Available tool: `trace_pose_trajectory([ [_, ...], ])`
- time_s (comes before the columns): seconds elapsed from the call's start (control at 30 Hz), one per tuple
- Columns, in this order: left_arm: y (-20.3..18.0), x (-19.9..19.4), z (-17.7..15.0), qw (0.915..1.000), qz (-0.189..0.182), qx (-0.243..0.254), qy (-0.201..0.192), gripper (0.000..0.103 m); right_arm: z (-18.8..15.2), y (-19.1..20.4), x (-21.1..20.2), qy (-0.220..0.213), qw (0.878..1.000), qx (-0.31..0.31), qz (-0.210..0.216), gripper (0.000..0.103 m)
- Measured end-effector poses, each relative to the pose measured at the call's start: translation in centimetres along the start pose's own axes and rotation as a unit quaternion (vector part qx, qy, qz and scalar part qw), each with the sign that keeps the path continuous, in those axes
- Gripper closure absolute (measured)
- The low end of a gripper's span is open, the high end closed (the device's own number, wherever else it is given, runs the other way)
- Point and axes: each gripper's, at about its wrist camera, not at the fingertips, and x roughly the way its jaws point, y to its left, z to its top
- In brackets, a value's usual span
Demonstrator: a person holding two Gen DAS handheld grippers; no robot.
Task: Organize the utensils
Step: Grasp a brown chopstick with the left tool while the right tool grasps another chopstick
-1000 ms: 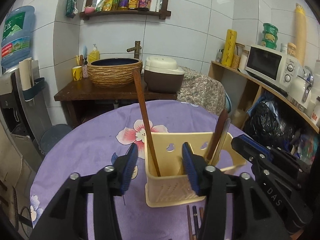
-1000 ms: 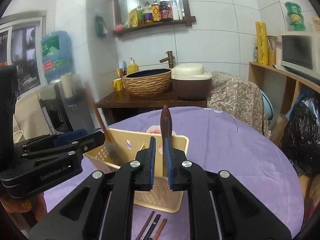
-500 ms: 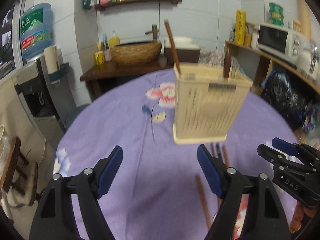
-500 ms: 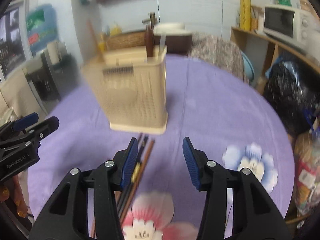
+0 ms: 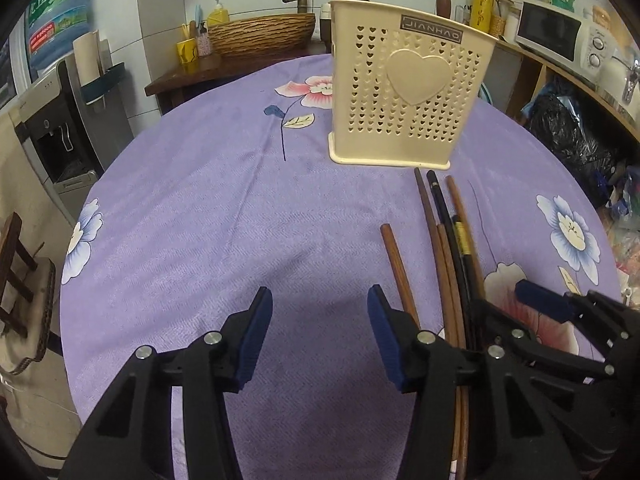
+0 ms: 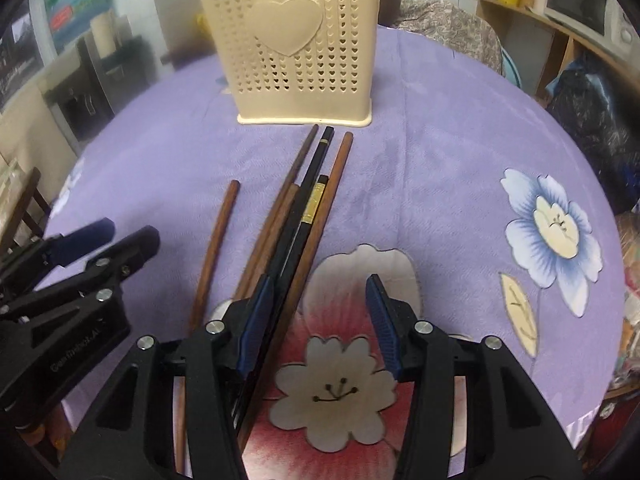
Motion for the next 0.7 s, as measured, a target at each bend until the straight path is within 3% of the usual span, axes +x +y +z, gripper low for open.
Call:
trace_pose_trajectory([
  [0.17, 0.1, -0.1, 0.0, 1.0000, -0.001, -0.007, 0.005, 0.053, 0.1, -4.2, -1.1, -0.001, 0.999, 0.037, -0.040, 0.056],
  [0.3, -1.1, 0.4, 0.2, 0.9998, -0.013, -0.009, 0.010, 0.053, 0.4, -5.8, -2.0, -0.018, 0.997, 0.074, -0.006, 0.056],
  [0.7, -3.6, 3.3, 1.5, 0.9990, -0.018, -0.019, 0.036, 0.061, 0.3, -6.5, -1.7, -0.043, 0.994, 0.097, 0.008, 0.056],
])
